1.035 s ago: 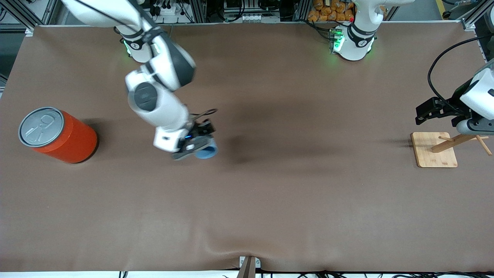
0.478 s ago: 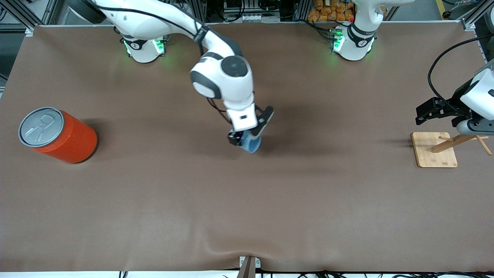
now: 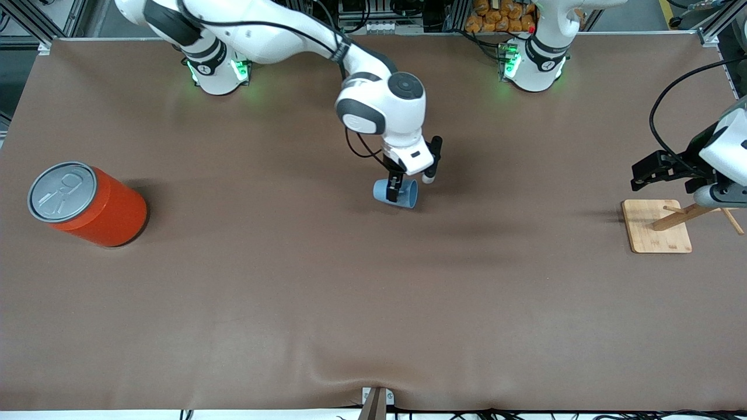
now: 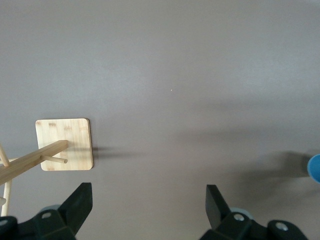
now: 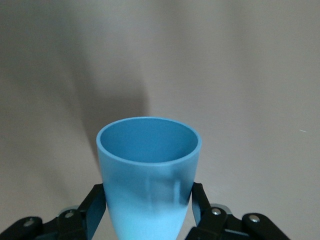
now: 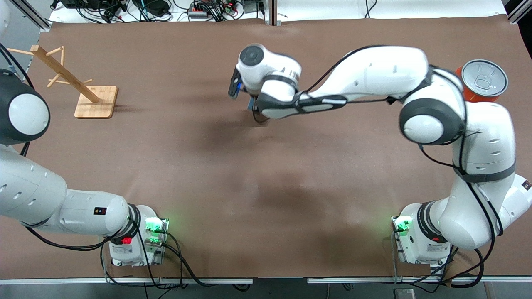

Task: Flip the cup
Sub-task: 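Carry the blue cup with the right gripper to the table middle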

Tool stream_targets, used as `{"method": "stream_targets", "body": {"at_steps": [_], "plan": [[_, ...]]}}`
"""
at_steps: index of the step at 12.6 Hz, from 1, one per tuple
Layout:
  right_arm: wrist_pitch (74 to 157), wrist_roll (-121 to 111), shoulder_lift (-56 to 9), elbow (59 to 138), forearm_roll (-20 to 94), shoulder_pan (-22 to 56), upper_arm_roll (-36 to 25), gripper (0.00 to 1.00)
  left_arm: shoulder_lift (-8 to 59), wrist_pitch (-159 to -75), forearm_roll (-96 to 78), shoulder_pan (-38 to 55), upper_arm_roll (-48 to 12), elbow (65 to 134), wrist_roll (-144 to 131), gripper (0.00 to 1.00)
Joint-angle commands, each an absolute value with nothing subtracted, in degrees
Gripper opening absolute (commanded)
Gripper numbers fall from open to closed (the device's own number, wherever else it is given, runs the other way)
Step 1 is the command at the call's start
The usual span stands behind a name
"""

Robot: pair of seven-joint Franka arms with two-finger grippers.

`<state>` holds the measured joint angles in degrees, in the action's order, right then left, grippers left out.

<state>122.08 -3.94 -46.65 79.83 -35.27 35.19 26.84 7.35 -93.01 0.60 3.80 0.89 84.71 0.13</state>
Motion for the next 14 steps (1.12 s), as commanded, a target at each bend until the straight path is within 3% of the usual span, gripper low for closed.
{"method": "stream_targets", "body": {"at_steps": [1,4,6,7,8,14], "plan": [[121.64,-3.25,-51.23,74.98,-37.00,40.68,22.68,0.14,9.74,-93.16,0.53,2.12,0.88,83.76,1.49,1.00],[121.38,-3.16,-52.12,74.71,-37.00,41.40,22.68,0.14,14.66,-95.53,0.79,0.62,1.23,83.76,1.41,1.00],[121.64,-0.28,-52.65,74.71,-37.09,41.48,22.59,0.20,16.61,-96.42,0.36,-1.65,1.23,83.76,1.67,1.00],[121.64,0.08,-52.82,74.71,-37.09,41.40,22.59,0.41,16.70,-96.42,0.70,-2.02,0.88,83.76,1.67,1.00],[121.64,-0.09,-52.74,74.71,-37.09,41.22,22.59,0.99,16.87,-96.42,0.18,-1.85,0.44,84.02,1.58,1.00],[117.87,-0.44,-50.19,74.62,-36.12,40.17,24.16,1.00,25.55,-95.98,-16.78,-1.49,-3.86,90.52,14.46,1.00]]}}
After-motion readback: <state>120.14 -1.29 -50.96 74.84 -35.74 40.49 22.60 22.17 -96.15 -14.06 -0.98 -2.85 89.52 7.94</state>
